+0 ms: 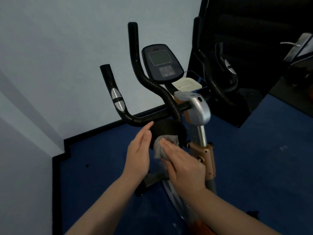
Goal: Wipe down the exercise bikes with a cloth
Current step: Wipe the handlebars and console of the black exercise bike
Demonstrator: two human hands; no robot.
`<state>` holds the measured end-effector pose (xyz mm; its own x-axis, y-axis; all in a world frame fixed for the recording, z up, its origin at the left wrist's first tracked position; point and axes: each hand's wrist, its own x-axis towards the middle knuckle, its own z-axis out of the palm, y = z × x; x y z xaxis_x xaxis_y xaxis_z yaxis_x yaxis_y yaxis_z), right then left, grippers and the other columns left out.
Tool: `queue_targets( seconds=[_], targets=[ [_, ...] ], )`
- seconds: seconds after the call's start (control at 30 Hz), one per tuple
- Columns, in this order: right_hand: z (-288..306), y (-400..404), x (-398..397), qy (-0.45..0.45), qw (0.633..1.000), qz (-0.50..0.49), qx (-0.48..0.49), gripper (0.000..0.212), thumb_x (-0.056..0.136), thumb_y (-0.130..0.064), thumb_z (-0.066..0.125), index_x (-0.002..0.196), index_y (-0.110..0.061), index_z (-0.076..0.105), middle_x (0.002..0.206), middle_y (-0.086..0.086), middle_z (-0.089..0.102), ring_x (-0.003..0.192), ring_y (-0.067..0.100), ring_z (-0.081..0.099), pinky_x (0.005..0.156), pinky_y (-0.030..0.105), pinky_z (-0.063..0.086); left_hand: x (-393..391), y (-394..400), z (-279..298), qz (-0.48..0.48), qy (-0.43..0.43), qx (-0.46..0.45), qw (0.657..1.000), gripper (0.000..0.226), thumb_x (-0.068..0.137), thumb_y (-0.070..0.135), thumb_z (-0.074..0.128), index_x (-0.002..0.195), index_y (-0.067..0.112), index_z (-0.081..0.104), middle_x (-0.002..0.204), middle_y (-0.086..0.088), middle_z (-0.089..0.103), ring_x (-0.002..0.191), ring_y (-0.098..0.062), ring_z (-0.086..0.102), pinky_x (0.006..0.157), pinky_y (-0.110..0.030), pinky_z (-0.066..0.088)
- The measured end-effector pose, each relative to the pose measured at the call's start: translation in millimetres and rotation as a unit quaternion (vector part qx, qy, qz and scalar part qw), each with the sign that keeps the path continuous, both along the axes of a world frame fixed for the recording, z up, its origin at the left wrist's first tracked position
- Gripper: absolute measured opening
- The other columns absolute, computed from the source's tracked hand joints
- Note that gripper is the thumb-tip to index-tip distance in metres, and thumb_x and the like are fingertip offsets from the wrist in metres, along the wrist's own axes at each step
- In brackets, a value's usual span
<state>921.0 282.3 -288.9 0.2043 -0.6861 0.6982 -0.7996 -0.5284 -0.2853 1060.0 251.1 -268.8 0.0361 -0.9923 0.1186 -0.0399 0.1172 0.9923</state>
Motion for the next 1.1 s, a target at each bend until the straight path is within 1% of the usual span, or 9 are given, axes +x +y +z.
queue_targets(
  seconds=[0.13,0.23,0.3,0.43,0.57,0.67,0.87,0.97,1.1],
  targets=[
    [23.2,8.1,-16.3,-0.076,0.988,0.005,0.134,0.017,0.092,-0.027,0.058,0.103,-0.03,0.07,0.083,-0.019,0.069,0.078,-0.005,0.063,0.07,0.008,0.048,-0.3,-1.2,0.1,0.007,-0.012,0.005,1.0,0.034,0.099,0.035,0.038,0.129,0.034,0.055,0.124,0.014,0.062,0.115,0.002,0.056,0.096,-0.017,0.044],
    [44.3,2.3,-22.4,-0.31,0.922,-0.009,0.231,0.016,0.094,-0.037,0.05,0.089,-0.033,0.065,0.07,-0.011,0.066,0.066,0.002,0.062,0.058,0.024,0.052,0.6,-2.3,-0.2,0.006,-0.015,0.003,1.0,0.034,0.1,0.033,0.038,0.129,0.033,0.056,0.123,0.014,0.063,0.115,0.002,0.056,0.095,-0.017,0.044],
    [58.4,-7.3,-25.2,-0.385,0.903,-0.046,0.183,0.018,0.095,-0.039,0.05,0.085,-0.034,0.064,0.07,-0.013,0.065,0.064,0.0,0.061,0.055,0.019,0.049,1.1,-2.5,-1.5,0.008,-0.022,0.0,1.0,0.034,0.1,0.032,0.039,0.129,0.033,0.056,0.123,0.015,0.062,0.114,0.005,0.056,0.092,-0.01,0.044],
    [76.7,-37.6,-18.2,-0.31,0.935,-0.094,0.146,0.026,0.094,-0.047,0.047,0.116,-0.039,0.058,0.085,-0.017,0.066,0.079,-0.002,0.062,0.068,0.022,0.054,1.9,-2.0,-3.2,0.011,-0.021,-0.002,1.0,0.034,0.1,0.031,0.04,0.129,0.033,0.056,0.122,0.016,0.063,0.114,0.006,0.056,0.091,-0.007,0.043],
    [69.0,-63.5,8.3,-0.158,0.969,-0.044,0.187,0.034,0.091,-0.051,0.047,0.115,-0.032,0.062,0.107,-0.016,0.059,0.104,0.005,0.052,0.088,0.038,0.048,2.8,-2.9,-3.8,0.008,-0.006,-0.01,1.0,0.034,0.1,0.028,0.041,0.129,0.031,0.057,0.121,0.018,0.063,0.114,0.007,0.055,0.086,-0.004,0.042],
    [56.1,-73.5,11.9,-0.11,0.975,-0.066,0.182,0.04,0.086,-0.062,0.042,0.101,-0.034,0.066,0.102,-0.018,0.059,0.099,0.004,0.052,0.081,0.033,0.049,3.5,-3.0,-4.7,-0.006,0.001,-0.01,1.0,0.034,0.099,0.029,0.041,0.13,0.032,0.056,0.124,0.021,0.062,0.117,0.008,0.053,0.087,-0.003,0.04],
    [38.6,-85.5,8.8,-0.012,0.982,-0.135,0.129,0.037,0.093,-0.05,0.042,0.093,-0.021,0.065,0.085,-0.004,0.063,0.078,0.015,0.059,0.059,0.033,0.05,0.5,-2.7,-7.9,0.014,0.004,-0.014,1.0,0.033,0.1,0.026,0.041,0.129,0.031,0.057,0.123,0.02,0.062,0.116,0.006,0.054,0.088,-0.005,0.042],
    [35.5,-85.6,12.9,-0.071,0.975,-0.168,0.13,0.042,0.094,-0.052,0.036,0.082,-0.019,0.059,0.073,-0.004,0.06,0.066,0.014,0.057,0.051,0.032,0.046,-2.8,-2.3,-7.0,0.029,-0.005,-0.013,0.999,0.032,0.101,0.025,0.041,0.128,0.032,0.057,0.116,0.023,0.064,0.111,0.007,0.056,0.085,-0.004,0.042],
    [22.1,-72.6,17.4,-0.29,0.926,-0.202,0.136,0.038,0.094,-0.052,0.037,0.076,-0.022,0.054,0.064,-0.009,0.056,0.058,0.007,0.054,0.053,0.029,0.044,-2.7,-1.7,-5.5,0.035,-0.03,-0.019,0.999,0.031,0.101,0.024,0.041,0.126,0.033,0.057,0.108,0.031,0.063,0.105,0.011,0.057,0.08,-0.001,0.041]
  ],
)
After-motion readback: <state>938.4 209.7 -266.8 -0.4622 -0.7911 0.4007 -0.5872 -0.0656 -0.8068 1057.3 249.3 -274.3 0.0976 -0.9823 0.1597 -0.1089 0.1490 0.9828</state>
